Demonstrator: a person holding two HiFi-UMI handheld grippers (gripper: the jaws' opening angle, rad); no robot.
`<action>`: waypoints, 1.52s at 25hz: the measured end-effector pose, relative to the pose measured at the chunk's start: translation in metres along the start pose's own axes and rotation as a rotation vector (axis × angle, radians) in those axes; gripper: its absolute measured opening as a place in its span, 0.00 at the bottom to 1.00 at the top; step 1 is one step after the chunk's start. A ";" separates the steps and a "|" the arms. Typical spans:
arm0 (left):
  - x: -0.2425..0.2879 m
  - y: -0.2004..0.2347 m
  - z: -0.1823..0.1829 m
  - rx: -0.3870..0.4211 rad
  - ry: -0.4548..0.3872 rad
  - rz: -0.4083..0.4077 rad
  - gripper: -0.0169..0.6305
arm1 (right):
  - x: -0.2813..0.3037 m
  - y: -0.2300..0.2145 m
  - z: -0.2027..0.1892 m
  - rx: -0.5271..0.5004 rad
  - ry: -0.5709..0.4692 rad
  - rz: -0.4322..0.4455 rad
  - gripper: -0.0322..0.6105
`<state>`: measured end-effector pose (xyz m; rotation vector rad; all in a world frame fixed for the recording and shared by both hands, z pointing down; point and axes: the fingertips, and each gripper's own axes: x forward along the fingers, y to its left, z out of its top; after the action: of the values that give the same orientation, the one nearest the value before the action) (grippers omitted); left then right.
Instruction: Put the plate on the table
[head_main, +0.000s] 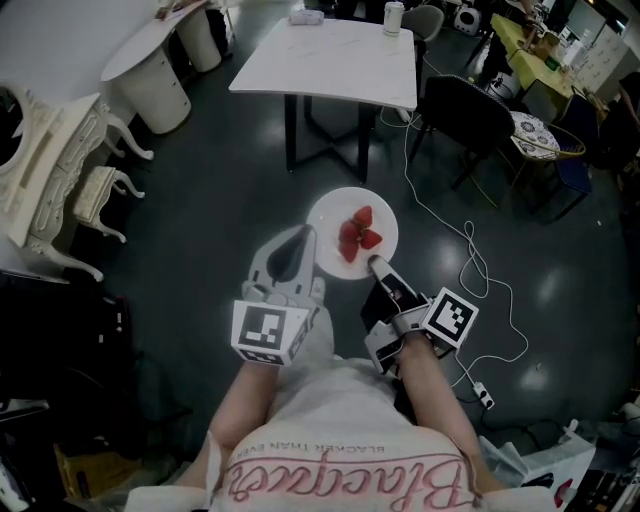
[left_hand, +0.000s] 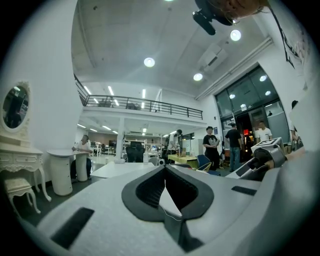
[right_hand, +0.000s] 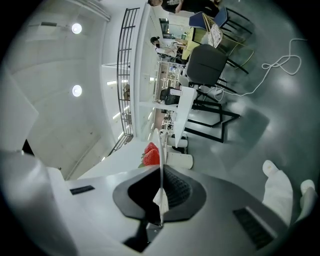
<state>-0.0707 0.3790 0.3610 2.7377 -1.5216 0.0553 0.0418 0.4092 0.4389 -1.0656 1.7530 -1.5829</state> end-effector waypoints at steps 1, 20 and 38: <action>0.009 0.005 -0.001 -0.004 0.002 -0.001 0.04 | 0.007 -0.002 0.005 0.003 -0.002 -0.006 0.07; 0.192 0.139 0.011 -0.031 0.000 -0.065 0.04 | 0.196 0.004 0.109 0.024 -0.052 -0.057 0.07; 0.305 0.238 -0.006 -0.063 0.021 -0.082 0.04 | 0.328 -0.006 0.169 0.012 -0.070 -0.095 0.07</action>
<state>-0.1116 -0.0057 0.3759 2.7380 -1.3795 0.0343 0.0046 0.0428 0.4541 -1.1999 1.6671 -1.5909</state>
